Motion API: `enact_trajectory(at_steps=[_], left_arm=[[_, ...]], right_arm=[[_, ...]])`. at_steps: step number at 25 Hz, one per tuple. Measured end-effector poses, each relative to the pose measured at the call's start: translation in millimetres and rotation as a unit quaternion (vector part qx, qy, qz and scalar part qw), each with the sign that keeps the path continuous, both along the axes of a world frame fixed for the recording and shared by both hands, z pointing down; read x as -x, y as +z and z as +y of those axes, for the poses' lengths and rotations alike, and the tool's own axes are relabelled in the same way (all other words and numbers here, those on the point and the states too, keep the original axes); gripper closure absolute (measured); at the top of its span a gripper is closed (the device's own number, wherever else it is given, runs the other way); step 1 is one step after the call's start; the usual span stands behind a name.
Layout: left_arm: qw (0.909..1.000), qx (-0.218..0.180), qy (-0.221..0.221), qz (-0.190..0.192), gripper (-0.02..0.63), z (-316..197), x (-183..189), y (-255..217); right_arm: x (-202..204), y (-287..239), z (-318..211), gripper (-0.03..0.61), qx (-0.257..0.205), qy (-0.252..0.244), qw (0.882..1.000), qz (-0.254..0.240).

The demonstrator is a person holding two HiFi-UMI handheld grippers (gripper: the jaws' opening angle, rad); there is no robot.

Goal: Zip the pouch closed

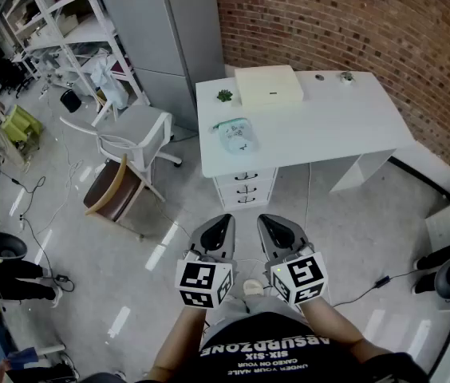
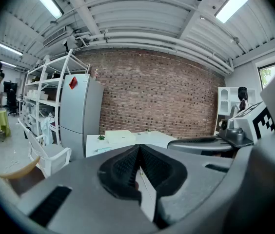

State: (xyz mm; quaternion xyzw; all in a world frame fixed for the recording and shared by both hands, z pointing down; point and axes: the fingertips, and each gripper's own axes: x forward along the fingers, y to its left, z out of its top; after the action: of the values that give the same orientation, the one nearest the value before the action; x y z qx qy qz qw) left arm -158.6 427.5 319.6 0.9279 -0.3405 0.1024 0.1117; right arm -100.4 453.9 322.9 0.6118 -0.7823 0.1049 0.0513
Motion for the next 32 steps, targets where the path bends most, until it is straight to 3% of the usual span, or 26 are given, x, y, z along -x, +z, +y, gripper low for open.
enact_trajectory(at_steps=[11, 15, 21, 32], left_arm=[[0.9996, -0.008, -0.021, -0.015, 0.609, -3, -15, 9], [0.9994, -0.015, -0.024, -0.019, 0.603, -5, -17, 11], [0.9982, -0.020, -0.018, -0.053, 0.485, -19, -23, 19], [0.9979, 0.004, -0.012, -0.064, 0.472, -93, -36, 42]], right_arm=[[-16, 10, 0, 0.577, -0.005, -0.032, 0.999, 0.014], [-19, 17, -5, 0.508, 0.003, -0.056, 0.998, 0.019], [-34, 26, -16, 0.486, 0.014, -0.064, 0.998, 0.022], [-55, 45, -78, 0.485, 0.041, -0.066, 0.996, 0.035]])
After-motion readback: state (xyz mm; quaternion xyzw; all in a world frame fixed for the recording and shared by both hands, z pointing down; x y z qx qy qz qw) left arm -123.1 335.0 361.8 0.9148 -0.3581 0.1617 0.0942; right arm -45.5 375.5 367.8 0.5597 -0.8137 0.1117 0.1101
